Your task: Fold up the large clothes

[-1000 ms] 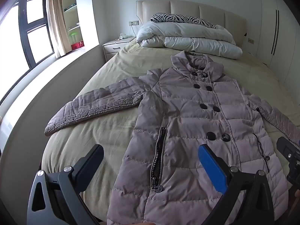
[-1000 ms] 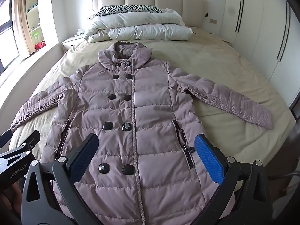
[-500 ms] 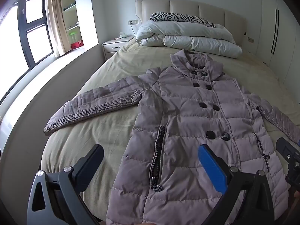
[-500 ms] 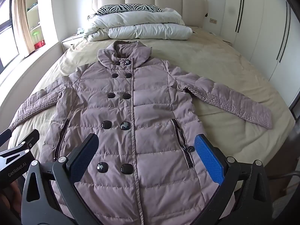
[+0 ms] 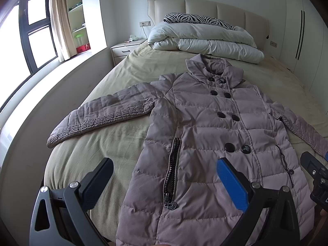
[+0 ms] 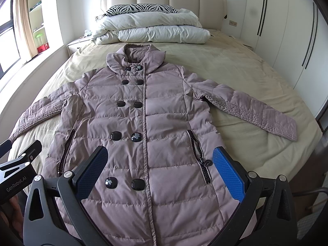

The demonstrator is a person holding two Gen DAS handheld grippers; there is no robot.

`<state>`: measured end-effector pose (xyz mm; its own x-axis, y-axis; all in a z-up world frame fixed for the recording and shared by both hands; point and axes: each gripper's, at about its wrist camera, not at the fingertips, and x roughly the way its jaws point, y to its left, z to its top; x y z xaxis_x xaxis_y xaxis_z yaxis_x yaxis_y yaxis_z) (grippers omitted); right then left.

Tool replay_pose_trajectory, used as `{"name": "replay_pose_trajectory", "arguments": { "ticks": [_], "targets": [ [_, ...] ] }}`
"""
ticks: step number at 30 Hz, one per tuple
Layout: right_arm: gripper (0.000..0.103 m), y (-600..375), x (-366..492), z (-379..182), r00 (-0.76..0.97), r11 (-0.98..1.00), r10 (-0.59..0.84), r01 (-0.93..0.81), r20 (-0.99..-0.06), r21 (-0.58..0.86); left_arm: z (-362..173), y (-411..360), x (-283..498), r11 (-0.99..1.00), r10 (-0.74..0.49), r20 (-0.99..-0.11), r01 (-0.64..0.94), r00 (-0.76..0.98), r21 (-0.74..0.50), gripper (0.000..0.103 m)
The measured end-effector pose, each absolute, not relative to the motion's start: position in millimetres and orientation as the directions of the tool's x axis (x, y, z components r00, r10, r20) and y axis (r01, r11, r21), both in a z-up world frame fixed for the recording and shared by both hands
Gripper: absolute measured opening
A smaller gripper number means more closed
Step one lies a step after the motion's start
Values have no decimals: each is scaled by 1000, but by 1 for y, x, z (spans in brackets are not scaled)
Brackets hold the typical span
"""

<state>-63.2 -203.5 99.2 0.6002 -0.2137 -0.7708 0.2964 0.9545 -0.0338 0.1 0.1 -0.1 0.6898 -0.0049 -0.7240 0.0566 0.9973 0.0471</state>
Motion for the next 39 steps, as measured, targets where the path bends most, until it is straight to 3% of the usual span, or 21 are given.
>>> {"name": "replay_pose_trajectory", "arguments": {
  "ticks": [39],
  "targets": [
    [103, -204, -63, 90, 589, 954, -216, 295, -778, -41, -1, 0, 0, 998, -11, -730, 57, 683, 39, 103]
  ]
}}
